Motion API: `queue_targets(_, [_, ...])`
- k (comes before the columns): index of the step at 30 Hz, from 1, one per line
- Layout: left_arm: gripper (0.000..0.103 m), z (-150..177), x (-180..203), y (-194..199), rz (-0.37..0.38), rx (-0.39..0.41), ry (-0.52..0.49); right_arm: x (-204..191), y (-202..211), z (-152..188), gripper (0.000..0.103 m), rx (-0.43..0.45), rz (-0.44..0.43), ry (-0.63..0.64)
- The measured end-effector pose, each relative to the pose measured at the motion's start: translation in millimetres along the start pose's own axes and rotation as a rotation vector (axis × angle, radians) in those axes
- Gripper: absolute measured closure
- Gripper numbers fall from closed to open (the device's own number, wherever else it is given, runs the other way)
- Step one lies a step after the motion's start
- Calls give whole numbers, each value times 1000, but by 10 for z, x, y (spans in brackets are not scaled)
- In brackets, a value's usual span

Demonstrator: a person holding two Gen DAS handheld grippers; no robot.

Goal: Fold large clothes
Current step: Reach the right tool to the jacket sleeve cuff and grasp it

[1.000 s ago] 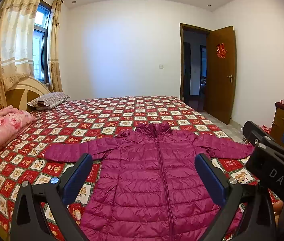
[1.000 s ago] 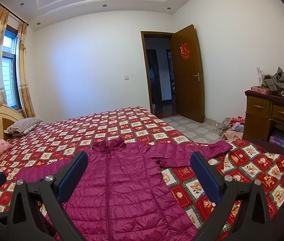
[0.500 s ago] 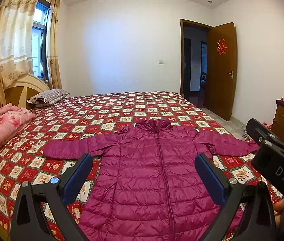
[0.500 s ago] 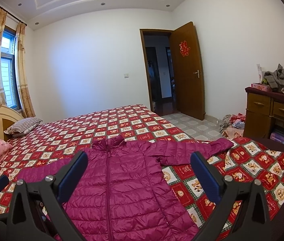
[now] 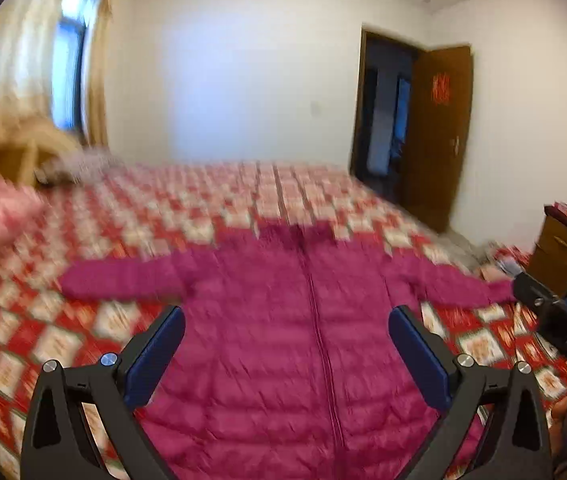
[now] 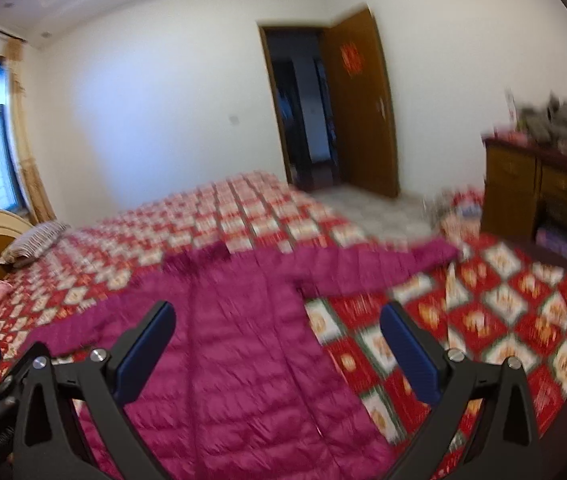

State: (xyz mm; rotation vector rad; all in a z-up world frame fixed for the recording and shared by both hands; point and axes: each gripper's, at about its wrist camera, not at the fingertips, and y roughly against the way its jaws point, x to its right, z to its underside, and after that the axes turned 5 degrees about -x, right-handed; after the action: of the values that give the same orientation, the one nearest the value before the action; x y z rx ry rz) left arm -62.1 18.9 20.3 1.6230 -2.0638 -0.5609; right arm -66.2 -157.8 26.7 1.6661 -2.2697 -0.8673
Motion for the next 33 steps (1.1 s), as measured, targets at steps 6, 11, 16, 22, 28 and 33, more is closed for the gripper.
queue_targets(6, [1, 65, -337, -720, -65, -195, 82, 707, -554, -59, 0, -135, 99, -144])
queue_targets(11, [1, -180, -510, -946, -139, -150, 99, 1333, -910, -519, 0, -79, 282, -206])
queue_targets(16, [1, -458, -571, -1040, -234, -69, 28, 1714, -1300, -856, 0, -24, 448, -202])
queue_targets(22, [1, -532, -599, -1213, -244, -54, 3, 2004, -1844, -979, 0, -29, 541, -175])
queue_targets(28, [1, -466, -472, -1385, -219, -97, -31, 2415, -2457, -978, 13, -175, 565, -240])
queue_targets(33, [1, -420, -475, -1503, -226, -127, -29, 2644, -2704, -903, 18, -276, 609, -291])
